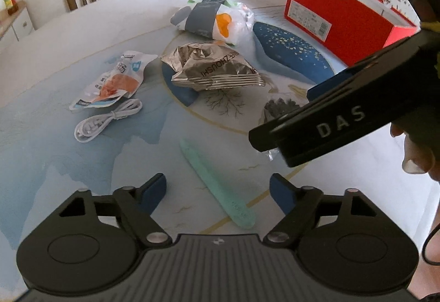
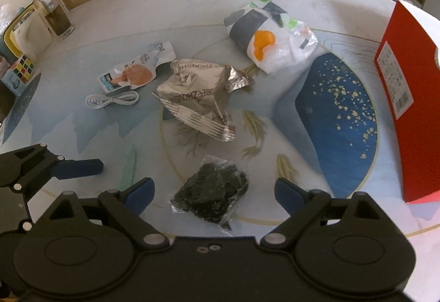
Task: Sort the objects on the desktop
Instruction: 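Move the right tool to the black seaweed bag while the left tool reaches the mint-green stick, then close the right tool on the seaweed bag while the left tool grips the green stick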
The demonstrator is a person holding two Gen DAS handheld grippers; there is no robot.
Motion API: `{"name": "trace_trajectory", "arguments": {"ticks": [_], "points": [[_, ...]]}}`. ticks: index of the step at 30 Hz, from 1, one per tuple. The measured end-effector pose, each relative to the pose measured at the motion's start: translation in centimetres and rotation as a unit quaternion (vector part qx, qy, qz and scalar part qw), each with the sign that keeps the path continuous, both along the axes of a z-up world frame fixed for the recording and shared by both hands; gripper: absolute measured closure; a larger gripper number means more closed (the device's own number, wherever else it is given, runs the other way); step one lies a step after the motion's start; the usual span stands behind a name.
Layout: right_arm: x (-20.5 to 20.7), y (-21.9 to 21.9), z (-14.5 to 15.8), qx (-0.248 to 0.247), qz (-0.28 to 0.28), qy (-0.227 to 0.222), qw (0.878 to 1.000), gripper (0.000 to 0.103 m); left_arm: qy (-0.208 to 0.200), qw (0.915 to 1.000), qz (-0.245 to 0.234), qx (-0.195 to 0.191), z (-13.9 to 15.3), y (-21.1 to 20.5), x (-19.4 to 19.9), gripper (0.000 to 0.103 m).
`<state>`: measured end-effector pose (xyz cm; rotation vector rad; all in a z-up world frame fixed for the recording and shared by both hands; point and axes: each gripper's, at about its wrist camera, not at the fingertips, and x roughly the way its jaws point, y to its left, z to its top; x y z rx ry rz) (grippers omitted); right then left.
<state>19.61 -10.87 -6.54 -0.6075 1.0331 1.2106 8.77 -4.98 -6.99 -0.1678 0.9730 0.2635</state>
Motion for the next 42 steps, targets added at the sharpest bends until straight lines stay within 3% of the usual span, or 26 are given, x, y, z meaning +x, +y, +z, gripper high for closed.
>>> {"name": "trace_trajectory", "arguments": {"ticks": [5, 7, 9, 16, 28, 42], "points": [[-0.3, 0.1, -0.5, -0.010, 0.004, -0.007, 1.000, 0.015, -0.001, 0.9998, -0.008, 0.020, 0.1, -0.5, 0.0, 0.038], [-0.3, 0.1, -0.5, -0.012, 0.005, -0.016, 1.000, 0.016, -0.004, 0.9997, -0.010, 0.022, 0.2, -0.4, 0.0, 0.055], [-0.1, 0.0, -0.6, -0.012, 0.005, -0.018, 1.000, 0.018, -0.005, 0.9997, -0.008, 0.023, 0.4, -0.2, 0.1, 0.066], [0.5, -0.8, -0.5, -0.017, 0.013, -0.037, 0.999, 0.037, -0.007, 0.9998, 0.005, 0.017, 0.5, 1.2, -0.1, 0.089], [1.3, -2.0, 0.4, -0.009, 0.001, -0.031, 0.999, 0.067, -0.013, 0.9994, 0.024, -0.020, 0.6, 2.5, -0.3, 0.093], [2.2, -4.0, 2.3, 0.012, -0.014, -0.024, 1.000, 0.070, -0.025, 0.9987, 0.026, -0.035, 2.0, 2.0, -0.1, 0.093]]}}
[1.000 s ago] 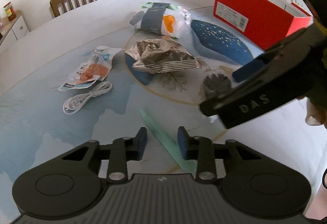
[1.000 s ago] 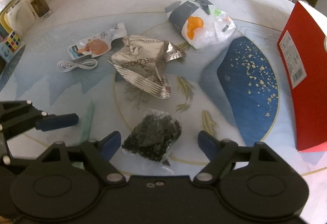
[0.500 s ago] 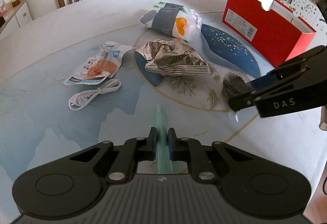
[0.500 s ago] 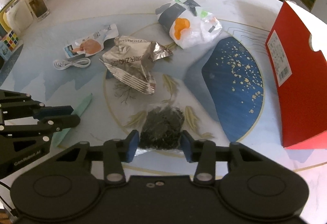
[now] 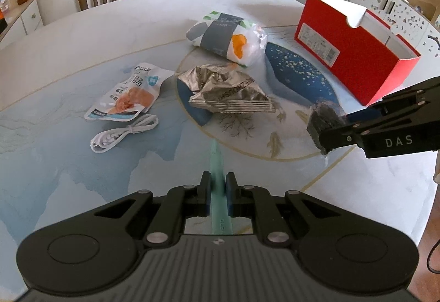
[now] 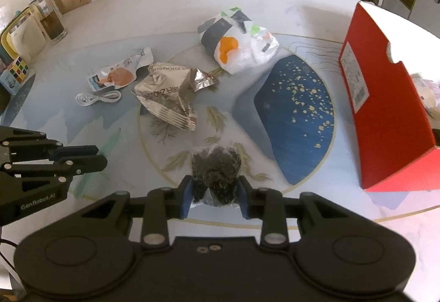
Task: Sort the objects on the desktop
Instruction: 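Close the right tool on the seaweed bag while the left tool grips the green stick, then carry the seaweed bag and green stick with both tools over the red shoebox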
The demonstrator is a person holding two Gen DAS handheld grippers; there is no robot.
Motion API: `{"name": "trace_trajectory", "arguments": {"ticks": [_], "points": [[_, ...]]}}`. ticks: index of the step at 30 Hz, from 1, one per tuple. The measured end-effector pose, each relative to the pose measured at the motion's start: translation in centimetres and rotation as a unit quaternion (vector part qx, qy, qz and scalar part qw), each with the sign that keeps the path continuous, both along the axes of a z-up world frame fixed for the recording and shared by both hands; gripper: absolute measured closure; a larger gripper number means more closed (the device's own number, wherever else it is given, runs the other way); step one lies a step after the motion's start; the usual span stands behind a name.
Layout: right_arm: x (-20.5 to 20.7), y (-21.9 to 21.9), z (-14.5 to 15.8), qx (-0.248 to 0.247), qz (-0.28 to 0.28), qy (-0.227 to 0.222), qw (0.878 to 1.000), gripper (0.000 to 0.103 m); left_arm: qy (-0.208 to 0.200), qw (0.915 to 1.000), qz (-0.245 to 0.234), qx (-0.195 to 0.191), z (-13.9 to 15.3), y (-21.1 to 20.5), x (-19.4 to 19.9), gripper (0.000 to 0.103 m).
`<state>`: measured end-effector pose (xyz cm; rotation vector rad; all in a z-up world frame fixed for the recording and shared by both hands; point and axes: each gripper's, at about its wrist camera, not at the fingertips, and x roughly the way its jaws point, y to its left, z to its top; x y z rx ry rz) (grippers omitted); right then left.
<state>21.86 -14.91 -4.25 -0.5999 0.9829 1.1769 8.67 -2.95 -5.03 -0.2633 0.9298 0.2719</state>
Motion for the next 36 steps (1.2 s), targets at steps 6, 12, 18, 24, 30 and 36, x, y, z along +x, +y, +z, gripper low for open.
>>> {"name": "trace_trajectory", "arguments": {"ticks": [6, 12, 18, 24, 30, 36], "points": [[0.5, -1.3, 1.1, 0.007, -0.008, 0.004, 1.000, 0.070, -0.010, 0.9999, -0.006, 0.000, 1.1, -0.8, 0.4, 0.093], [1.3, -2.9, 2.4, 0.019, -0.015, 0.007, 1.000, 0.070, -0.019, 0.9996, -0.018, 0.008, 2.4, -2.0, 1.3, 0.093], [2.5, -4.4, 4.3, 0.039, -0.015, 0.009, 0.999, 0.070, -0.029, 0.9990, -0.027, 0.019, 3.8, -3.2, 2.5, 0.093], [4.2, -5.9, 6.3, 0.053, -0.023, 0.005, 0.998, 0.070, -0.038, 0.9983, -0.037, 0.022, 5.2, -4.7, 4.2, 0.093], [6.9, -7.5, 7.6, 0.060, -0.033, 0.010, 0.998, 0.070, -0.051, 0.9972, -0.050, 0.021, 7.0, -6.3, 6.3, 0.093], [9.9, -8.7, 8.4, 0.071, -0.042, 0.019, 0.996, 0.070, -0.060, 0.9958, -0.065, 0.026, 8.5, -8.2, 9.0, 0.093]]}}
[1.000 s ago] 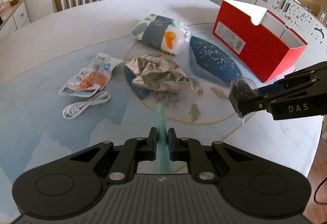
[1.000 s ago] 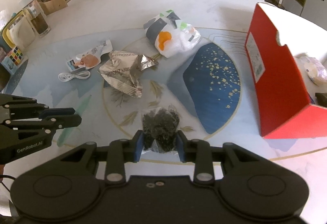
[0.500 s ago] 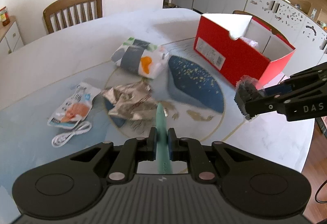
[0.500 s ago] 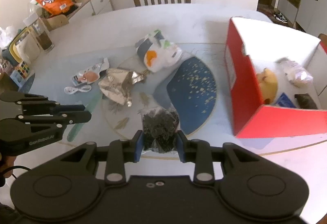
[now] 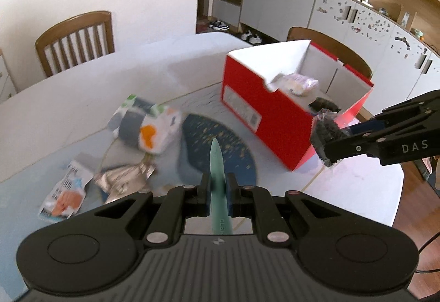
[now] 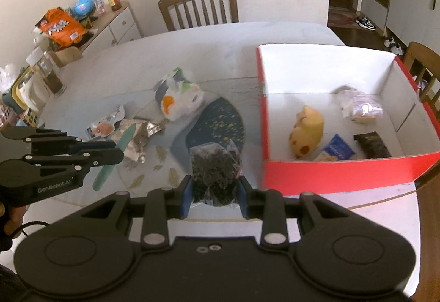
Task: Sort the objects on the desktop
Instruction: 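Carry the seaweed bag and green stick with both tools over the red shoebox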
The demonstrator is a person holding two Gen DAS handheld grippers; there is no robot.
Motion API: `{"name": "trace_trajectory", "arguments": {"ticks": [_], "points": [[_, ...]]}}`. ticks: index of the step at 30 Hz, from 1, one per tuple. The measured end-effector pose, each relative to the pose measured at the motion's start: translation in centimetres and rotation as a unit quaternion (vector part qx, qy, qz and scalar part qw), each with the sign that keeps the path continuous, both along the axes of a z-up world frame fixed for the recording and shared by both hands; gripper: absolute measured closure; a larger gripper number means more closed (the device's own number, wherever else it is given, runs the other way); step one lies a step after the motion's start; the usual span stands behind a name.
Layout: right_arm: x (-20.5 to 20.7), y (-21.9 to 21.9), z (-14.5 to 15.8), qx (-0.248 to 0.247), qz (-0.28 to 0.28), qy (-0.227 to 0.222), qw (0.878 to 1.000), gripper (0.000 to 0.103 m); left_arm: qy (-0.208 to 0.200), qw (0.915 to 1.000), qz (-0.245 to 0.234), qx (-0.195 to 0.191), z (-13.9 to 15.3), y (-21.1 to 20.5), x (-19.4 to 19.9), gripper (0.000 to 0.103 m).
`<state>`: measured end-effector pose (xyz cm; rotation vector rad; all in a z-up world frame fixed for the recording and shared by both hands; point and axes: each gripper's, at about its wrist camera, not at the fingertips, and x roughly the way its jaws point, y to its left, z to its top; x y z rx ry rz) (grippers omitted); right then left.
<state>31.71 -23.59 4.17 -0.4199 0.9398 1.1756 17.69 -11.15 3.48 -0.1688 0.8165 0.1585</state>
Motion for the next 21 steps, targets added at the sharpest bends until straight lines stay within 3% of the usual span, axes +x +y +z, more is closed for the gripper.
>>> {"name": "trace_trajectory", "arguments": {"ticks": [21], "points": [[11.6, -3.5, 2.1, 0.018, -0.015, -0.028, 0.999, 0.070, -0.019, 0.9983, -0.046, 0.030, 3.3, -6.6, 12.0, 0.093]]}}
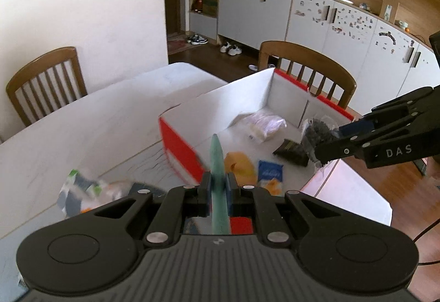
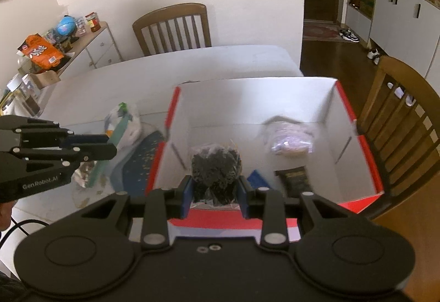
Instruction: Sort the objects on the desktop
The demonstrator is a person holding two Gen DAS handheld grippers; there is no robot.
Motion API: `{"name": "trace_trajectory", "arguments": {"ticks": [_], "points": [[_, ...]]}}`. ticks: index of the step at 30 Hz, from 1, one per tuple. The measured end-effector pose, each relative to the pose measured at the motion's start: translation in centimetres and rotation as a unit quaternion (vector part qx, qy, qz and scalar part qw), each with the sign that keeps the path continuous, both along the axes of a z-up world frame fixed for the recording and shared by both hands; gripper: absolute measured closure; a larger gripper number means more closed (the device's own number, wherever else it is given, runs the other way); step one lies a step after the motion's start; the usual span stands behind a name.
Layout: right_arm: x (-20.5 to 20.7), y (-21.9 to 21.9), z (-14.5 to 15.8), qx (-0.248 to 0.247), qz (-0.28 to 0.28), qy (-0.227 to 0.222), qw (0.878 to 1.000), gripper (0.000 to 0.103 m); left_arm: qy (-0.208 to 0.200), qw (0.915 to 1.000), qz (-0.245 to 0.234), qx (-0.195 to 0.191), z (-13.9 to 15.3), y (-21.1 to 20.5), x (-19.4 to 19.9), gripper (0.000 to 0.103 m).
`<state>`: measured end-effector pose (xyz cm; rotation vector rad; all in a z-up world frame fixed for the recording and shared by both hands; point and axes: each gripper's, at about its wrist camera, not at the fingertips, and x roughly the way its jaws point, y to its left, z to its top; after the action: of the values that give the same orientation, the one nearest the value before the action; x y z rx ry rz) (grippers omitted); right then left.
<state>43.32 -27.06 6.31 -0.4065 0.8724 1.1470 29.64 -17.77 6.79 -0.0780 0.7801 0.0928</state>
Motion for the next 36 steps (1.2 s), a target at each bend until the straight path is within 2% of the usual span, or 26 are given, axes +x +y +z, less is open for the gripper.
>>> {"name": "trace_trajectory", "arguments": {"ticks": [10, 13, 15, 22, 26, 30, 32, 33, 34, 35, 36], "points": [[3.9, -0.2, -1.2, -0.012, -0.004, 0.002, 1.000, 0.070, 0.012, 0.9997, -0.019, -0.003, -0.4, -1.1, 6.1, 0.094], [4.8, 0.2, -1.6, -0.015, 0.000, 0.008, 1.000, 0.070, 0.022, 0.9995, -0.011, -0.021, -0.6, -0.4, 7.9, 0.094], [5.2, 0.5, -1.8, -0.018, 0.002, 0.007, 1.000, 0.070, 0.027, 0.9995, -0.010, -0.010, -0.7, -0.4, 8.6, 0.094], [6.1, 0.5, -2.4, -0.015, 0.006, 0.018, 1.000, 0.070, 0.036, 0.9987, -0.035, -0.007, -0.7, 0.2, 6.5, 0.094], [6.2, 0.8, -2.6, -0.016, 0.011, 0.022, 1.000, 0.070, 0.034, 0.9986, -0.029, -0.029, -1.4, 0.6, 4.9, 0.093], [5.9, 1.1, -2.8, -0.021, 0.015, 0.022, 0.999, 0.070, 0.039, 0.9986, -0.028, -0.023, -2.0, 0.5, 3.9, 0.093], [5.8, 1.2, -2.9, -0.022, 0.017, 0.022, 0.999, 0.070, 0.042, 0.9983, -0.032, -0.027, -2.3, 0.6, 3.3, 0.090], [5.8, 1.3, -2.9, -0.022, 0.017, 0.022, 0.999, 0.070, 0.043, 0.9981, -0.033, -0.028, -2.4, 0.7, 3.0, 0.085], [5.8, 1.3, -2.9, -0.022, 0.018, 0.022, 0.999, 0.070, 0.043, 0.9981, -0.034, -0.028, -2.4, 0.7, 2.7, 0.076], [5.7, 1.3, -2.9, -0.022, 0.019, 0.021, 0.999, 0.070, 0.043, 0.9980, -0.037, -0.029, -2.5, 0.7, 2.4, 0.072], [5.6, 1.4, -2.9, -0.023, 0.021, 0.021, 0.999, 0.070, 0.042, 0.9978, -0.041, -0.032, -2.5, 0.7, 2.1, 0.061]]}}
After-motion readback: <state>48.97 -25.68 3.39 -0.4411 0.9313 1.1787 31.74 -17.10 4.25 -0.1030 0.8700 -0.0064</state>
